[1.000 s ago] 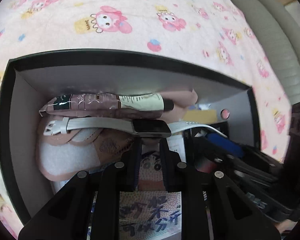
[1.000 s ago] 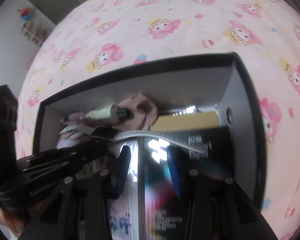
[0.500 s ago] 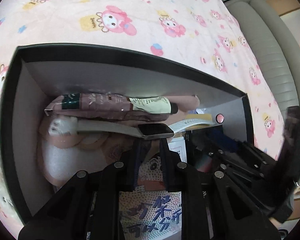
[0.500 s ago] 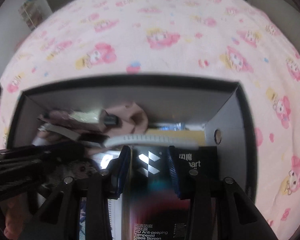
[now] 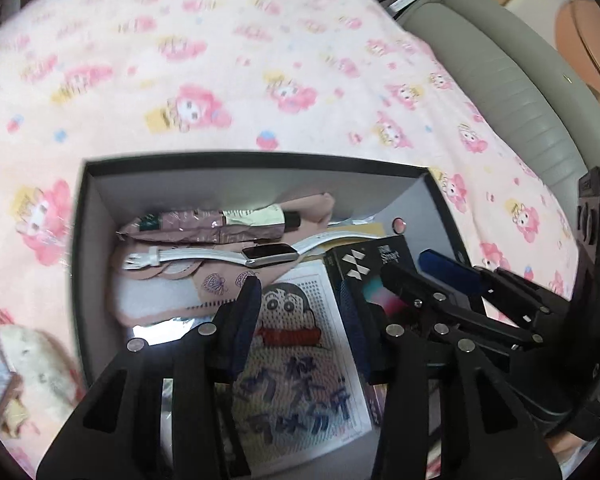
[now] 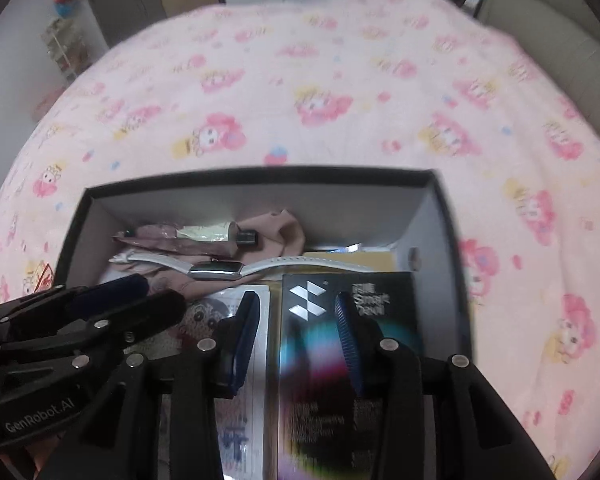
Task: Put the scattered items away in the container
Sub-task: 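Move the left gripper toward the clear phone case on the bed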
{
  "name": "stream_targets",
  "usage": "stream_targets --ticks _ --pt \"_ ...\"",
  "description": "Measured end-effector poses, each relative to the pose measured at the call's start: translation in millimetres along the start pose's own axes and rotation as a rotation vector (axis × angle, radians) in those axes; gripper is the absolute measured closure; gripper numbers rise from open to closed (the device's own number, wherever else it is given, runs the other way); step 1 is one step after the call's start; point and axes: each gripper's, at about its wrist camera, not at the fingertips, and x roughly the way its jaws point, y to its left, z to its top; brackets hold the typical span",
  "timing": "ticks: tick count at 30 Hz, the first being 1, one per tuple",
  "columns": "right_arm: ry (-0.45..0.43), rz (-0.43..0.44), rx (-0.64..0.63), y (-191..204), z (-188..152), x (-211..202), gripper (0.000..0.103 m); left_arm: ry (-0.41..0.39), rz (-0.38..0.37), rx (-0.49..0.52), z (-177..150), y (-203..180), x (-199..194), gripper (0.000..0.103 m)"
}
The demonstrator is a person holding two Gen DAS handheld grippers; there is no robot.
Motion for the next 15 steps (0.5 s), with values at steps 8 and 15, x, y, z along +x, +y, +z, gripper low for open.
stream_targets --ticks 8,15 --pt "-0.123 -0.016 -0.010 14 -37 -50 0.068 -0.098 0.046 0.126 -44 -22 -52 0.062" --pt "-0.119 0.062 -0.023 37 -83 -73 0.068 -0.078 0.054 0.076 -91 -8 -88 0.063"
